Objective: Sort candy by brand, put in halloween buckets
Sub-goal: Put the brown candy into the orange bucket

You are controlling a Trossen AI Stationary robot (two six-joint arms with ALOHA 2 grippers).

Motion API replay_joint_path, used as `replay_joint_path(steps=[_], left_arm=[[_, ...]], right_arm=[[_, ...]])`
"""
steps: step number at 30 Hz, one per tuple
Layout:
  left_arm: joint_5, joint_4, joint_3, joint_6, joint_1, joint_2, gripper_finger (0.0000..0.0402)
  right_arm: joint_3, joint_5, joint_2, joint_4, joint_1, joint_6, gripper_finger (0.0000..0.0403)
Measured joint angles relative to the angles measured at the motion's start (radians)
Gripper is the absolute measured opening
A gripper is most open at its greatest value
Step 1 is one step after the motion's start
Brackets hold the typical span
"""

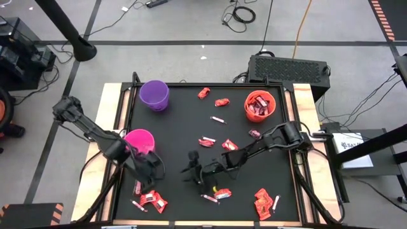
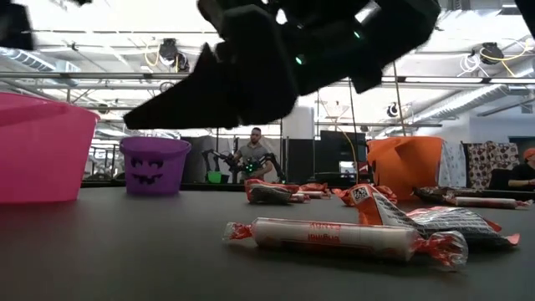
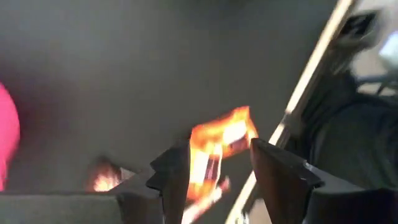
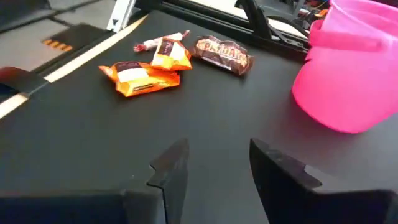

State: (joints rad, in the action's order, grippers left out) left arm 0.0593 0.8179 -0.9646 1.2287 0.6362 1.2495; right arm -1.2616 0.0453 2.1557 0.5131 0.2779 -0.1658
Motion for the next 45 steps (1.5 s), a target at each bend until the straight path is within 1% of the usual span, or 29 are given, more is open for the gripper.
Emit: replay_joint_path(steps=[3,8,14,20,23,27,30,32,39,45], left_arm=[[0.082,0.009,0.000,0.058,0.023,0.064,0.0175],[0.145,0.055,0.000,0.109,0.055,0.150,0.0175],[0.177,0.135,0.000,0.172,0.074,0.195,0.0175],[0.177,0.202,0.000,0.189,0.074,0.198,0.0175],[0.176,0.245,0.013,0.225,0.073,0.197,0.0175],[0.210,0.233,0.053,0.263,0.075,0.197,0.0175],[0.248,0.195,0.083,0.283,0.075,0.197,0.0175],[0.255,0.173,0.107,0.284,0.075,0.197,0.0175],[0.250,0.142,0.161,0.220,0.070,0.197,0.0175],[0.214,0.075,0.184,0.197,0.071,0.195,0.0175]], right_arm=[[-0.044,0.001,0.000,-0.050,0.001,-0.013,0.0162],[-0.058,0.001,0.000,-0.053,0.001,-0.032,0.0162],[-0.058,0.001,0.000,-0.055,0.002,-0.047,0.0162],[-0.058,0.001,0.000,-0.059,0.002,-0.048,0.0162],[-0.059,0.001,0.000,-0.078,0.002,-0.048,0.0162],[-0.059,0.002,0.000,-0.107,0.002,-0.036,0.0162],[-0.059,0.002,0.000,-0.132,0.002,-0.032,0.0162],[-0.059,0.002,0.000,-0.144,0.002,-0.018,0.0162],[-0.059,0.002,-0.001,-0.164,0.003,0.014,0.0162],[-0.059,0.002,-0.001,-0.164,0.003,0.023,0.0162]])
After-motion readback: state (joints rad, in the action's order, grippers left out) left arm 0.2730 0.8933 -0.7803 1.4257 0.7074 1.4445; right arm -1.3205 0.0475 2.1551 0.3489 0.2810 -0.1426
